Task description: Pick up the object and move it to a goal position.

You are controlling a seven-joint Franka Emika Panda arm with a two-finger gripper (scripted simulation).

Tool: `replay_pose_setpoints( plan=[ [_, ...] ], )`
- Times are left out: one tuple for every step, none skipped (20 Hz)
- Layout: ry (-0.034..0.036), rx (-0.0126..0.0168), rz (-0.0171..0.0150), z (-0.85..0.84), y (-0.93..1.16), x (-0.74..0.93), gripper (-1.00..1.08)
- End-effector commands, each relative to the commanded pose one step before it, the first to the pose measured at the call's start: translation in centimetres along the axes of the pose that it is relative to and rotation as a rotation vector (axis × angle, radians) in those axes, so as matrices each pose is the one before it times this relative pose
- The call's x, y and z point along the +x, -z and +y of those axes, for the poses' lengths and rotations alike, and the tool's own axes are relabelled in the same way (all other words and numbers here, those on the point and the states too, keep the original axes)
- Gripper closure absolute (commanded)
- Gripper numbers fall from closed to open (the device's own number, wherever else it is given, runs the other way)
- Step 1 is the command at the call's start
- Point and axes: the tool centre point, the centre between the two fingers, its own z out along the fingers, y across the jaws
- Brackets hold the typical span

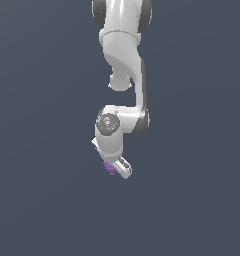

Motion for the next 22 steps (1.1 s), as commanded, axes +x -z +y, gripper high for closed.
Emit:
replay_pose_setpoints(
  plan=[
    [-0.00020,0.00021,0.00029,0.349,0.063,-0.133,1.08],
    [0.00000,0.00000,0.00000,0.200,0.024,-0.088,1.08],
    [0.00000,0.00000,0.00000,0.229,0.028,-0.100,1.08],
    [0.00000,0.00000,0.00000,0.258,0.031,-0.113,1.08],
    [0.00000,0.00000,0.00000,0.288,0.035,-0.126,1.08],
    [0.00000,0.00000,0.00000,0.319,0.039,-0.139,1.08],
    [0.00000,0.00000,0.00000,0.351,0.043,-0.153,1.08],
    [0.00000,0.00000,0.00000,0.384,0.047,-0.167,1.08],
    [0.00000,0.00000,0.00000,0.418,0.051,-0.182,1.08],
    [0.00000,0.00000,0.00000,0.453,0.055,-0.197,1.08],
    [0.00000,0.00000,0.00000,0.489,0.059,-0.213,1.08],
    [0.00000,0.00000,0.00000,0.527,0.064,-0.229,1.08],
    [0.00000,0.00000,0.00000,0.566,0.069,-0.246,1.08],
    [0.00000,0.00000,0.00000,0.603,0.073,-0.261,1.08],
    [0.00000,0.00000,0.00000,0.616,0.075,-0.267,1.08],
    [0.00000,0.00000,0.00000,0.627,0.076,-0.271,1.08],
    [0.00000,0.00000,0.00000,0.637,0.077,-0.275,1.08],
    [0.00000,0.00000,0.00000,0.648,0.079,-0.279,1.08],
    [0.00000,0.00000,0.00000,0.659,0.080,-0.283,1.08],
    [0.00000,0.00000,0.00000,0.669,0.081,-0.287,1.08],
    [0.00000,0.00000,0.00000,0.680,0.083,-0.291,1.08],
    [0.00000,0.00000,0.00000,0.691,0.084,-0.295,1.08]
  ],
)
